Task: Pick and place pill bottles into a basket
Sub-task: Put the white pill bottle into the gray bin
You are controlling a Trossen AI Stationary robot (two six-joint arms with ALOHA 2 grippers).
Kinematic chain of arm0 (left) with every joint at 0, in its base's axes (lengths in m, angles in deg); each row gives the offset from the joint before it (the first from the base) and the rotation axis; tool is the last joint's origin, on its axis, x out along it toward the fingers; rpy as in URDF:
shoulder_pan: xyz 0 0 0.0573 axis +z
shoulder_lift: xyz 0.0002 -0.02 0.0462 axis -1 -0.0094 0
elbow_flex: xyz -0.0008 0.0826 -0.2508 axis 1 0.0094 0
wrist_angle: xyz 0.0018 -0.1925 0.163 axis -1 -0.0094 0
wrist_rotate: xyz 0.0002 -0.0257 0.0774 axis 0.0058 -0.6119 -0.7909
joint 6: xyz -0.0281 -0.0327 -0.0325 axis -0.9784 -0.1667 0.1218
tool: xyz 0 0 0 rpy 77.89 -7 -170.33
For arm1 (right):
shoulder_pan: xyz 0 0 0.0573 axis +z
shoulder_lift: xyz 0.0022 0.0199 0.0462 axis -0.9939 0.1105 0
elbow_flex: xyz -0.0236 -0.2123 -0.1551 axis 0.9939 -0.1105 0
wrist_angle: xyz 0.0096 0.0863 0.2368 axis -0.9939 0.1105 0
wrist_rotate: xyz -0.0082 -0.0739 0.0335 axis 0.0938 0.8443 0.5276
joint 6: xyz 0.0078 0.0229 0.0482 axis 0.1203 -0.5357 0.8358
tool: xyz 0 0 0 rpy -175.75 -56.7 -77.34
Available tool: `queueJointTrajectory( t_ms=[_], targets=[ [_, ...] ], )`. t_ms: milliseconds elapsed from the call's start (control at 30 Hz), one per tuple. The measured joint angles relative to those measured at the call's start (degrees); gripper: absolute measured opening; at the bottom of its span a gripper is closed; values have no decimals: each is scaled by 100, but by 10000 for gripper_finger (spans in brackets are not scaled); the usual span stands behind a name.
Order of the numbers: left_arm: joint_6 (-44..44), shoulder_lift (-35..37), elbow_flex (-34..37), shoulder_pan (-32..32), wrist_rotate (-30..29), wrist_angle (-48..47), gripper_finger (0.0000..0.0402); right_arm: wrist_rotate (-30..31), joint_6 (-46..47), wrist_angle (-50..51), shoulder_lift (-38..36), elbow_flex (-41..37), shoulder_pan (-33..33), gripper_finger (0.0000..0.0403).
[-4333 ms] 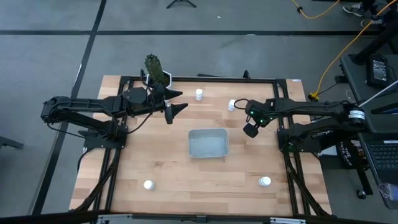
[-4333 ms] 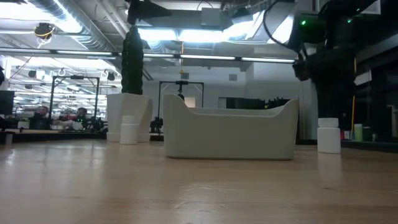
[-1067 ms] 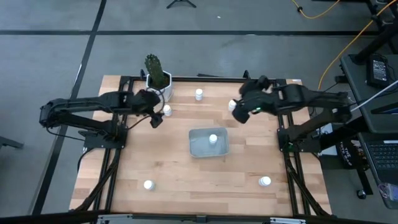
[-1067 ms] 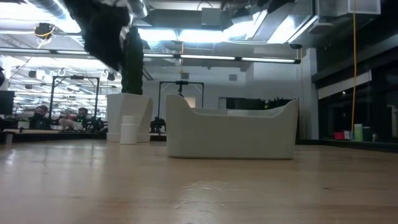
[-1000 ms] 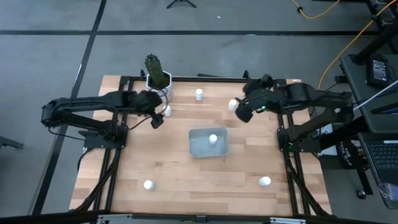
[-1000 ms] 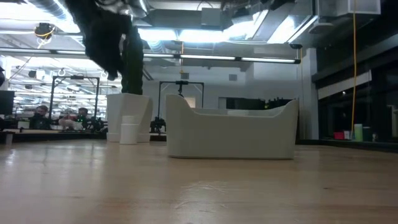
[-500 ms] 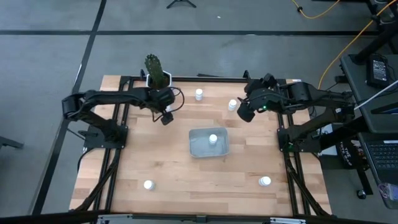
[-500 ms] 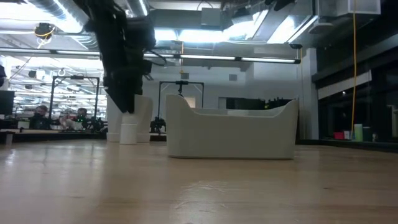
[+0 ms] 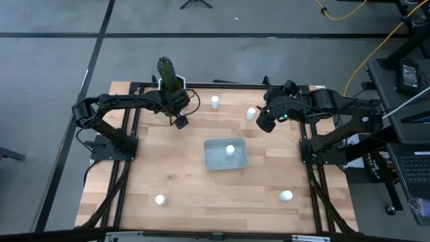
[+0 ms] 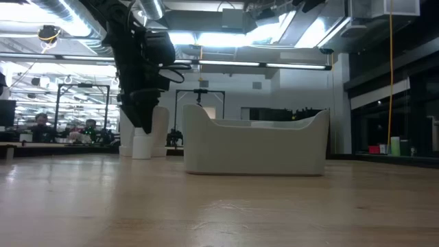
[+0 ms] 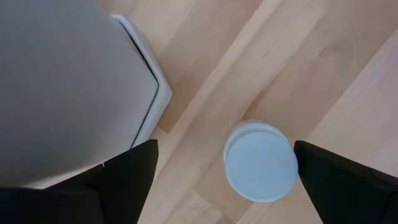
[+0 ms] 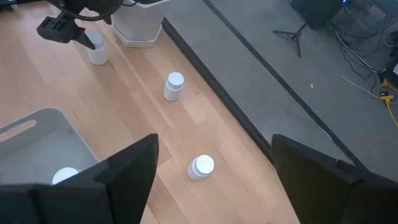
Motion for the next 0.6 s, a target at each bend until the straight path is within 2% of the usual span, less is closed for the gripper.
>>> queueJointTrajectory(
  t_ms=[233, 600],
  targets=[
    [-45, -23, 39, -36, 610, -68, 329, 1, -2, 2, 0, 0, 1, 311],
    [-57, -192, 50, -59, 529, -63, 263, -4, 33, 2, 2, 0, 0, 311]
  ],
)
